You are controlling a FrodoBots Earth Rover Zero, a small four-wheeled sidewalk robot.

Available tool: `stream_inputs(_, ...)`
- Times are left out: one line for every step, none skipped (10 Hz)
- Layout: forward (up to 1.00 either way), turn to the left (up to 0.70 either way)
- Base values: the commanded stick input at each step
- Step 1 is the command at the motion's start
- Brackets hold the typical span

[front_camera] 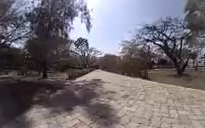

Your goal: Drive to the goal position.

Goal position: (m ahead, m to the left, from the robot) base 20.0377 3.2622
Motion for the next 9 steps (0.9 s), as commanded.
stream_inputs(1.00, 0.00)
stream_inputs(1.00, 0.00)
stream_inputs(1.00, 0.00)
stream_inputs(1.00, 0.00)
stream_inputs(1.00, 0.00)
stream_inputs(1.00, 0.00)
stream_inputs(1.00, 0.00)
stream_inputs(1.00, 0.00)
stream_inputs(1.00, 0.00)
